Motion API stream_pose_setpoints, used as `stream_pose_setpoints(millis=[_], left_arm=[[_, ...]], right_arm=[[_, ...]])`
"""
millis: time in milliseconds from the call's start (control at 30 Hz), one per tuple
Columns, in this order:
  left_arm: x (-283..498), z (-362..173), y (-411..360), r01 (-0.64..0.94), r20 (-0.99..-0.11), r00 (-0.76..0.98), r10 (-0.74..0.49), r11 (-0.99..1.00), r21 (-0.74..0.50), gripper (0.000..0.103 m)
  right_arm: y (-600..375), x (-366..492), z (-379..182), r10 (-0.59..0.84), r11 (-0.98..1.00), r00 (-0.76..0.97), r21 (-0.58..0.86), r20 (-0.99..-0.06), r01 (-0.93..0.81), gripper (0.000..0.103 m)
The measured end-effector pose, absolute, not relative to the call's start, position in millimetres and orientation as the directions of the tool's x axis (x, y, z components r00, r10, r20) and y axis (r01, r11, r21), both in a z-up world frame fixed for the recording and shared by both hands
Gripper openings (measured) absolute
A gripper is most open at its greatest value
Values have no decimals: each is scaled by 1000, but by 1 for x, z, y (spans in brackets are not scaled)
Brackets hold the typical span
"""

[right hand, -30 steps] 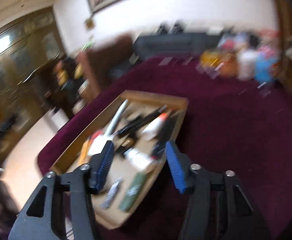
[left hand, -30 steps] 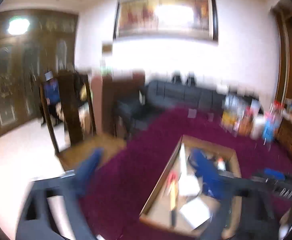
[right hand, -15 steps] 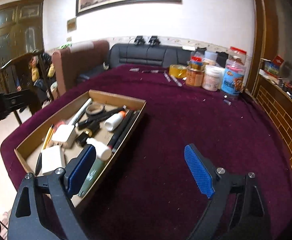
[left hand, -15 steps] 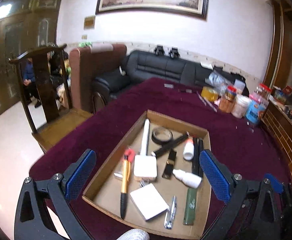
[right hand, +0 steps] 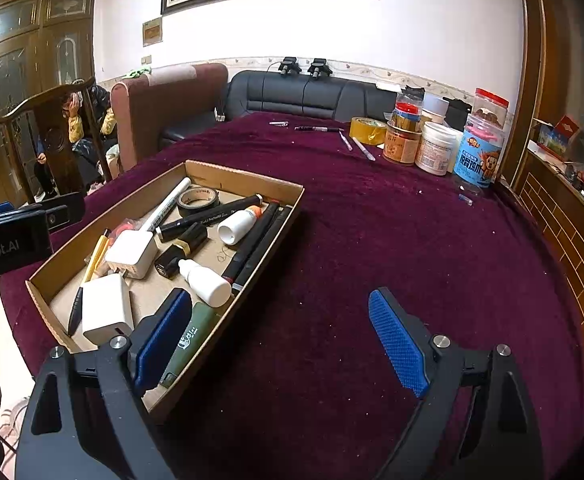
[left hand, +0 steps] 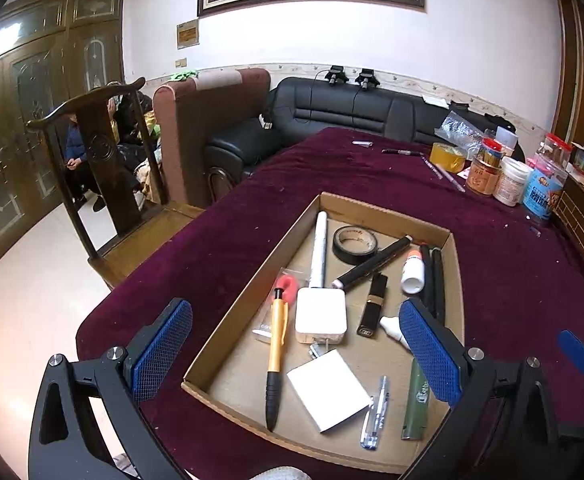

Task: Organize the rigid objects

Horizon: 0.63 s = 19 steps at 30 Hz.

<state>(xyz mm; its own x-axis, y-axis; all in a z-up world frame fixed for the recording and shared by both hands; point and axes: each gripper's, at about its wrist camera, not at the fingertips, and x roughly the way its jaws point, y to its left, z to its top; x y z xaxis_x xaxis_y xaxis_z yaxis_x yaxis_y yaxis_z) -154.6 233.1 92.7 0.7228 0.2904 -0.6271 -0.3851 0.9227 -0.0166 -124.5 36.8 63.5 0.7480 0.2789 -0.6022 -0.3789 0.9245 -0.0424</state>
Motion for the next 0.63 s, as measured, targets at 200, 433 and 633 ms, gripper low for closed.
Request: stream_pose_setpoints(millis=[200,433,633], left_arm=[[-151,87,240,-405,-646,700,304,914,-8,102],[-151,83,240,-406,-656,688,310,914,6,102],[-151,83,235,-404,-656,683,321,915,28,102]], right_arm=[[43,-125,61,275,919,739,-58,-615,-389,91],[43,-127,60,278,917,736,-57,-617,-394,91],[40,-127,60,284,918,732,-44,-619,-394,91]])
